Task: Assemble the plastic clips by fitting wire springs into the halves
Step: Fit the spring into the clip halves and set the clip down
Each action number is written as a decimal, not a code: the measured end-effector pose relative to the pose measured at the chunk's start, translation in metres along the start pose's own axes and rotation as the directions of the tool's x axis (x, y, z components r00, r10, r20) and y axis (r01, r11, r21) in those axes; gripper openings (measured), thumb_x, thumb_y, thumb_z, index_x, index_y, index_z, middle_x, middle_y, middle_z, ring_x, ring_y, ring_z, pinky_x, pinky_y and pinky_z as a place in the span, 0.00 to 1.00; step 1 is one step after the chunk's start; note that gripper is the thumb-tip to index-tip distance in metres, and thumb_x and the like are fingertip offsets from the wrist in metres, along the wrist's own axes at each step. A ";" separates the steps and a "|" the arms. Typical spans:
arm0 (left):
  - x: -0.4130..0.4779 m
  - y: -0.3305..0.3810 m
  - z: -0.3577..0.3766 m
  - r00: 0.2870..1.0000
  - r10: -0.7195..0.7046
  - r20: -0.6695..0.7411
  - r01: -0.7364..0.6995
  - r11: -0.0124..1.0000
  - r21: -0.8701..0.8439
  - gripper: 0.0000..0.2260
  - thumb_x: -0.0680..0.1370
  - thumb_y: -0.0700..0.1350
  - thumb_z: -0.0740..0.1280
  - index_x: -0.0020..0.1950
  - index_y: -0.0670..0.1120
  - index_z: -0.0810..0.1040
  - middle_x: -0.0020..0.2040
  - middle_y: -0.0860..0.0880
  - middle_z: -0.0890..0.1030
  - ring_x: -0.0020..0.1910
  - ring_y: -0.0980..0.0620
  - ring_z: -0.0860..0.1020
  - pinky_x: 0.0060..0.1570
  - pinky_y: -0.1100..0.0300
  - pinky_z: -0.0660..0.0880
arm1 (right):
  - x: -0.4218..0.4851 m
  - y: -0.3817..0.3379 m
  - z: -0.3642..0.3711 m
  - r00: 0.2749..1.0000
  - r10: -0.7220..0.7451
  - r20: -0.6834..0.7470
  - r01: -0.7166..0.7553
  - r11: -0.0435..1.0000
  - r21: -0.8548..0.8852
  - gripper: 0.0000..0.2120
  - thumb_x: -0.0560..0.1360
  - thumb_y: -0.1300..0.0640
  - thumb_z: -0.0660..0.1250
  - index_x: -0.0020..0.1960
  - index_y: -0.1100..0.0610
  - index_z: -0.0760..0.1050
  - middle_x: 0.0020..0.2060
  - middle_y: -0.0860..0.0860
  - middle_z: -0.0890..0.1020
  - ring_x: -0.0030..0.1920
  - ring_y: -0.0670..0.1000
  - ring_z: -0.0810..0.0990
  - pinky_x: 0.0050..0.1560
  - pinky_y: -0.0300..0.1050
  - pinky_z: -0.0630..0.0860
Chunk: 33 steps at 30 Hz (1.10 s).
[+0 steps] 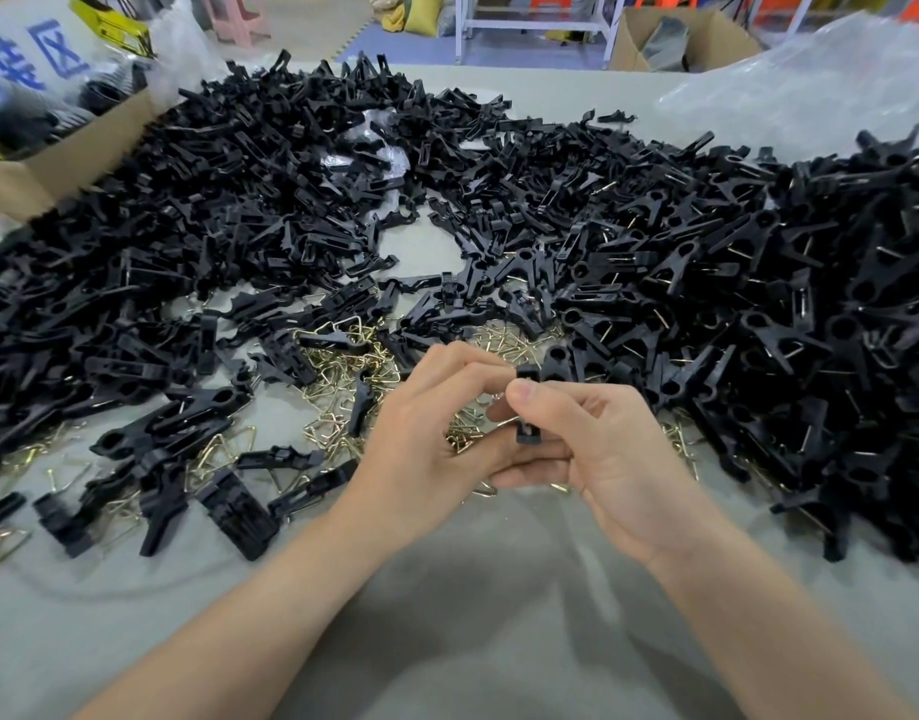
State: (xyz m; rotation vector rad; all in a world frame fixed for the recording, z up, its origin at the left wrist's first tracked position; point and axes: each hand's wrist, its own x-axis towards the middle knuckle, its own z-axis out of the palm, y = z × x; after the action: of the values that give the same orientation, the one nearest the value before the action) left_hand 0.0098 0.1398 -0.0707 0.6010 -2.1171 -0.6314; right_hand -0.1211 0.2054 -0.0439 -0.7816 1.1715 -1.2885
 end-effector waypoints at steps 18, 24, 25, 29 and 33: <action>0.001 -0.001 -0.003 0.999 0.037 0.017 -0.036 0.999 -0.037 0.18 0.70 0.44 0.72 0.60 0.47 0.77 0.47 0.51 0.79 0.47 0.57 0.76 0.51 0.66 0.72 | 0.000 0.003 0.006 0.999 -0.018 -0.042 0.021 0.997 0.071 0.17 0.55 0.51 0.72 0.37 0.63 0.81 0.30 0.55 0.80 0.27 0.53 0.81 0.28 0.42 0.79; 0.000 -0.002 -0.002 0.999 0.046 -0.005 -0.047 0.995 -0.087 0.15 0.70 0.44 0.74 0.56 0.43 0.79 0.47 0.45 0.80 0.47 0.52 0.78 0.49 0.59 0.75 | -0.001 0.002 0.006 0.999 -0.028 -0.031 0.030 0.997 0.071 0.16 0.55 0.52 0.72 0.37 0.63 0.80 0.28 0.54 0.80 0.25 0.53 0.81 0.26 0.40 0.78; 0.000 -0.002 -0.002 0.999 0.045 -0.004 -0.046 0.995 -0.088 0.16 0.70 0.44 0.74 0.56 0.42 0.79 0.47 0.45 0.80 0.47 0.51 0.79 0.48 0.59 0.75 | 0.000 0.003 0.006 0.999 -0.026 -0.031 0.029 0.997 0.076 0.16 0.55 0.52 0.73 0.37 0.63 0.81 0.28 0.55 0.81 0.25 0.53 0.81 0.26 0.40 0.78; 0.000 -0.003 -0.002 0.999 0.035 0.011 -0.033 0.995 -0.094 0.16 0.70 0.45 0.75 0.56 0.43 0.79 0.47 0.46 0.81 0.46 0.51 0.79 0.48 0.58 0.76 | 0.002 0.005 0.002 0.999 -0.012 -0.037 0.015 0.997 0.073 0.13 0.56 0.53 0.73 0.34 0.62 0.83 0.30 0.56 0.81 0.26 0.53 0.81 0.27 0.41 0.78; 0.000 -0.004 -0.002 1.000 0.010 0.026 -0.008 0.997 -0.070 0.16 0.70 0.44 0.76 0.55 0.44 0.79 0.47 0.48 0.81 0.46 0.55 0.78 0.49 0.62 0.74 | 0.004 0.009 0.001 0.999 -0.022 -0.048 0.025 0.998 0.061 0.14 0.58 0.54 0.73 0.38 0.62 0.83 0.32 0.58 0.82 0.29 0.54 0.82 0.29 0.41 0.79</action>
State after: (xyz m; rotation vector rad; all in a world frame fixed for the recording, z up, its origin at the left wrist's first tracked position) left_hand 0.0122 0.1366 -0.0719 0.5470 -2.1115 -0.7095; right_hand -0.1183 0.2033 -0.0525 -0.7254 1.1581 -1.3630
